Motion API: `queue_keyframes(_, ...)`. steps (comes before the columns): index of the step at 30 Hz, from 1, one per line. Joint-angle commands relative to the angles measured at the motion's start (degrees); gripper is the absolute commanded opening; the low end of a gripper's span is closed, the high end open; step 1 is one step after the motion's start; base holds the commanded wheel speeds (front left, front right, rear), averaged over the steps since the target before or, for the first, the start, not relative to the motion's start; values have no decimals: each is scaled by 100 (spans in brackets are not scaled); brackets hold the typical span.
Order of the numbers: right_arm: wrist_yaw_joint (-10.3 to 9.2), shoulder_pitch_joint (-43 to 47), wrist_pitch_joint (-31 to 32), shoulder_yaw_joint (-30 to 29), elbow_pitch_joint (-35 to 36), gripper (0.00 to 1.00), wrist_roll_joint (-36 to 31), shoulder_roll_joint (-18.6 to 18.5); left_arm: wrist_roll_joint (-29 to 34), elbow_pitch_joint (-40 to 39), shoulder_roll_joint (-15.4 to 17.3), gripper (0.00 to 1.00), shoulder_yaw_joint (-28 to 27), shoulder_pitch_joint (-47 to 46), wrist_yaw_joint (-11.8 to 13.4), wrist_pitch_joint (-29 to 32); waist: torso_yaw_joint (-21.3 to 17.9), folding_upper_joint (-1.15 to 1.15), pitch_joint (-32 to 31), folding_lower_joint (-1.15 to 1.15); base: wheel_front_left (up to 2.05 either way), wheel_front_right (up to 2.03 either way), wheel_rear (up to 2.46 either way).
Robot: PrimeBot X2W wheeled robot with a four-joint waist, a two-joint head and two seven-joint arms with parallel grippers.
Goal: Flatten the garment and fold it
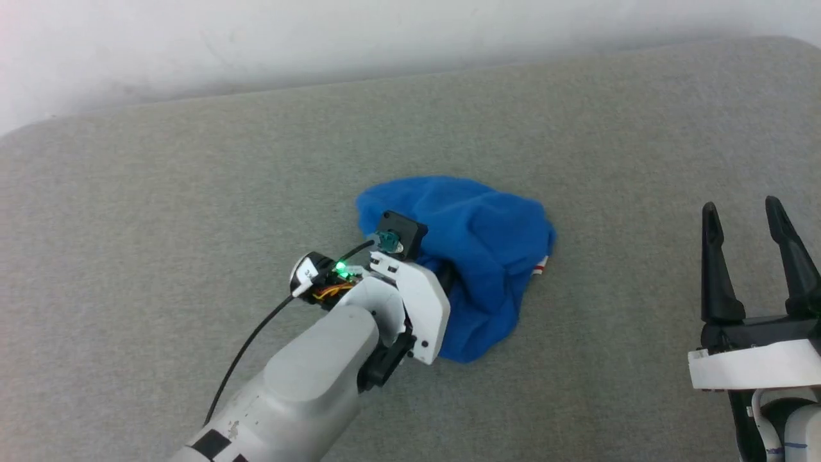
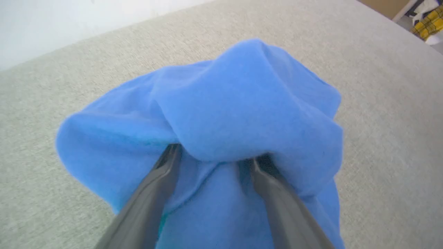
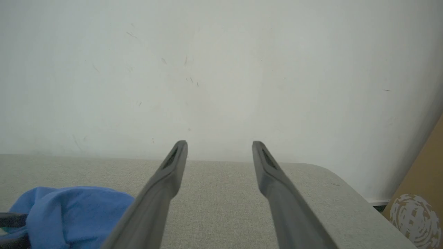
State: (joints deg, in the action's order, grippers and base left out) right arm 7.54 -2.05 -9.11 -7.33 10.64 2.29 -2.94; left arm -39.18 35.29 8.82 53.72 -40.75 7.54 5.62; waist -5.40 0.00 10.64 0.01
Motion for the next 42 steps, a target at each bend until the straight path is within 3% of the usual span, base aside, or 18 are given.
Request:
queue_keyframes(1, -5, 11, -1, -1, -6, 100, 17, 6, -44, -6, -23, 100, -63, -101, -19, -78, 140, 0, -138, -1, 0, 0, 0)
queue_keyframes(7, -5, 109, 61, 16, -9, 100, -1, 6, -256, -745, 185, 100, -535, 43, 145, -677, 411, 0, -435, -1, 0, 0, 0)
queue_keyframes(12, -5, 245, 121, 40, -7, 100, 21, 6, -396, -1954, 835, 100, -1186, 788, 682, -1405, 541, 0, -588, -1, 0, 0, 0)
queue_keyframes(17, -5, 440, 164, 57, -50, 100, 62, 6, -123, -3425, 1487, 100, -1874, 1857, 848, -2040, 626, 0, -654, -1, 0, 0, 0)
queue_keyframes(20, -5, 554, 179, 78, -67, 100, 94, 6, 426, -4205, 1600, 100, -2619, 2729, 1003, -2057, 656, 0, -670, -1, 0, 0, 0)
queue_keyframes(23, -5, 666, 202, 105, -89, 100, 104, 6, 900, -4606, 1504, 100, -3194, 3671, 1017, -2059, 689, 0, -687, -1, 0, 0, 0)
queue_keyframes(26, -5, 788, 221, 144, -152, 100, 124, 6, 1198, -4828, 1202, 100, -3660, 4453, 941, -2060, 730, 0, -720, -1, 0, 0, 0)
queue_keyframes(29, -5, 956, 215, 164, -302, 100, 219, 6, 1502, -4795, 962, 100, -3916, 5009, 713, -2061, 813, 0, -761, -1, 0, 0, 0)
queue_keyframes(36, -5, 1063, 132, 201, -782, 100, 418, 6, 1874, -4675, 213, 100, -4374, 5323, 130, -2061, 954, 0, -822, -1, 0, 0, 0)
queue_keyframes(42, -5, 259, 461, 197, -716, 100, 268, 6, 2245, -4589, -85, 100, -4624, 5227, -266, -2061, 957, 0, -724, -1, 0, 0, 0)
